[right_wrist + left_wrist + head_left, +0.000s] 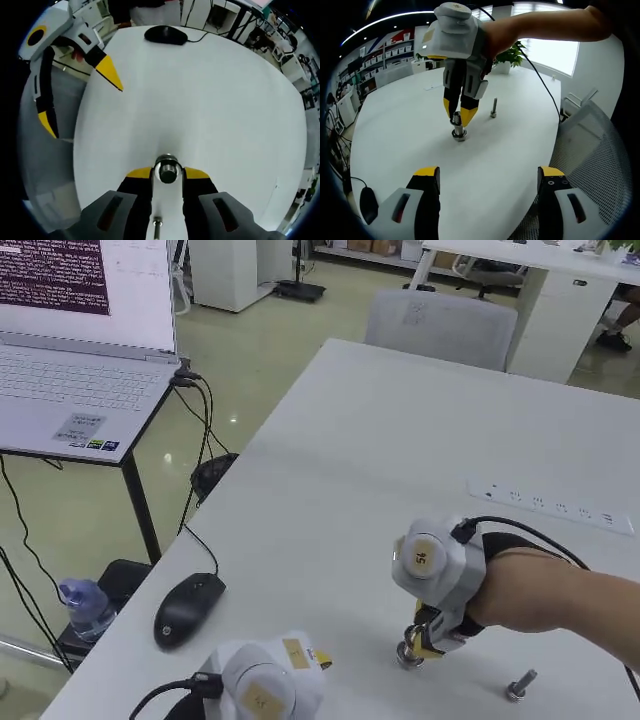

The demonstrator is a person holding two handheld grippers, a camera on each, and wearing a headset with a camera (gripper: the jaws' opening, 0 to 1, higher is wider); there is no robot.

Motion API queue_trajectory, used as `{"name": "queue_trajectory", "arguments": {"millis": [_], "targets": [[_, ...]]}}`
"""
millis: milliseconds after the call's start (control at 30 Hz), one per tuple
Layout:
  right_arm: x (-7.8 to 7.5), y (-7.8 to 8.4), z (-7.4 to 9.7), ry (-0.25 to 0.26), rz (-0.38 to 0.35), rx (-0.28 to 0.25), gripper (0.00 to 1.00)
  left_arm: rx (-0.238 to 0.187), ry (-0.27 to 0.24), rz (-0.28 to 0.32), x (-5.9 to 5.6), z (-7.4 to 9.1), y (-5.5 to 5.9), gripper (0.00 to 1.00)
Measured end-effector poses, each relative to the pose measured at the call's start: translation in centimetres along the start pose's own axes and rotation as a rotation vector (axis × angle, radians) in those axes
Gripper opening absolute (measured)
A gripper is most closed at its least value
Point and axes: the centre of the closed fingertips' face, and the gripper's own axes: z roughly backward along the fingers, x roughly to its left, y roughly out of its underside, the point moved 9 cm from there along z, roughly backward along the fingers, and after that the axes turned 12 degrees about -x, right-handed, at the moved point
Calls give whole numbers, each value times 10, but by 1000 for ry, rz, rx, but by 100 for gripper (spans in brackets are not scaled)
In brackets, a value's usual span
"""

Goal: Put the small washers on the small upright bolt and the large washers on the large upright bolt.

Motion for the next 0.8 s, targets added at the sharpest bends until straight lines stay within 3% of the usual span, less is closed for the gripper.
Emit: {"name": "queue_trajectory", "arguments": {"millis": [800], "targets": [[-1,9,-26,-22,-44,22,23,4,5,3,1,0,5,78]]}}
